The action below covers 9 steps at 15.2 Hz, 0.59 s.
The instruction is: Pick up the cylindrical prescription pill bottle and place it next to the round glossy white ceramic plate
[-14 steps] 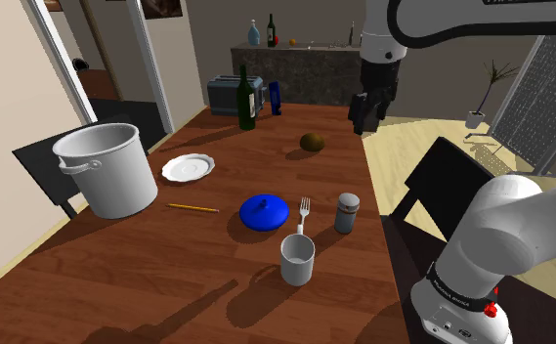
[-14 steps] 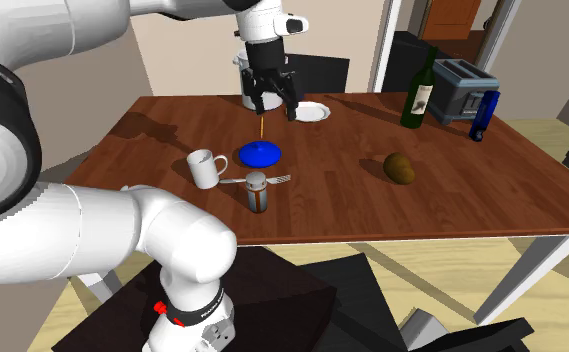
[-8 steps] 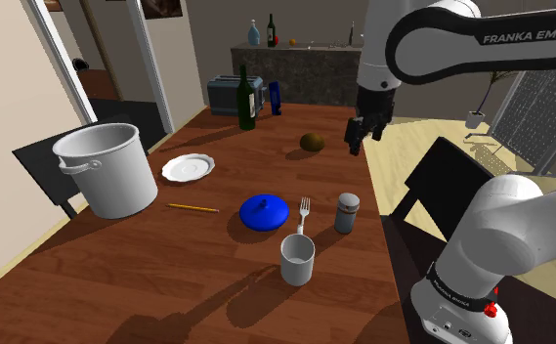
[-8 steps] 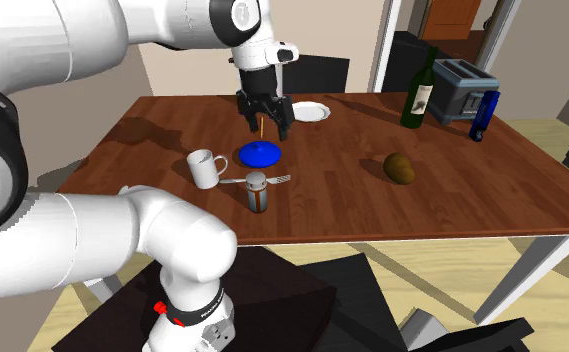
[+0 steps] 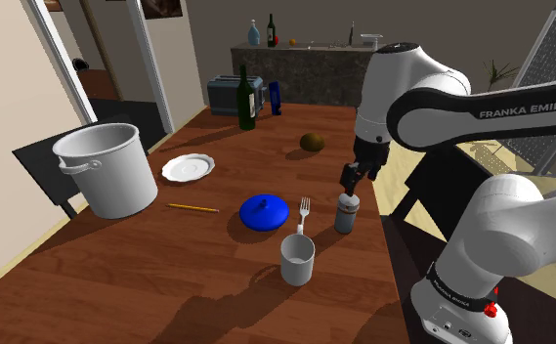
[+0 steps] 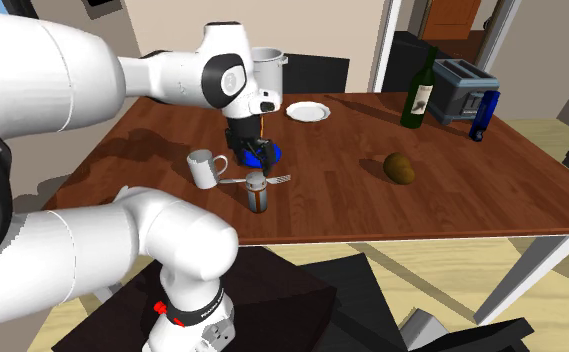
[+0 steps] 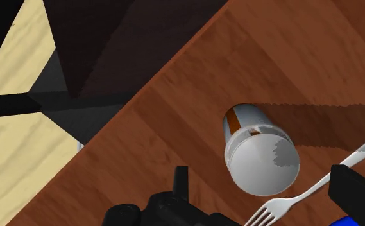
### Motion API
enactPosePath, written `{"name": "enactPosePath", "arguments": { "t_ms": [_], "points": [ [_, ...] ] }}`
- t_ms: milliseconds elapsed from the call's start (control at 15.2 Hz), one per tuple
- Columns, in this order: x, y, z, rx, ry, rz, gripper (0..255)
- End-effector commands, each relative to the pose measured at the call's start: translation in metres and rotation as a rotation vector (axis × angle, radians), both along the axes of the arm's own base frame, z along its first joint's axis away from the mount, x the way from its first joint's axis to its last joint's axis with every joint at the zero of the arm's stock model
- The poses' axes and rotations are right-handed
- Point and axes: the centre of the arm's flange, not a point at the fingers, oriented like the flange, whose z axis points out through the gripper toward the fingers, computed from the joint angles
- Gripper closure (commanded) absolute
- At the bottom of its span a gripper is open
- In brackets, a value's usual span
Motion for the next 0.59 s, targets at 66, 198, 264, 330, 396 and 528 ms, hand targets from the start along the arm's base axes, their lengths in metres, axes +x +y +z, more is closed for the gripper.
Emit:
{"name": "enactPosePath", "arguments": {
  "t_ms": [66, 198, 264, 330, 396, 528],
  "points": [
    [-0.007, 0.013, -0.034, 0.015, -0.012, -0.012, 0],
    [-0.008, 0.015, -0.047, 0.018, -0.015, -0.015, 0],
    [-0.008, 0.014, -0.052, 0.018, -0.015, -0.015, 0],
    [-0.008, 0.014, -0.058, 0.018, -0.015, -0.015, 0],
    [-0.007, 0.014, -0.063, 0.018, -0.015, -0.015, 0],
    [-0.007, 0.013, -0.073, 0.018, -0.015, -0.015, 0]
  ]
}}
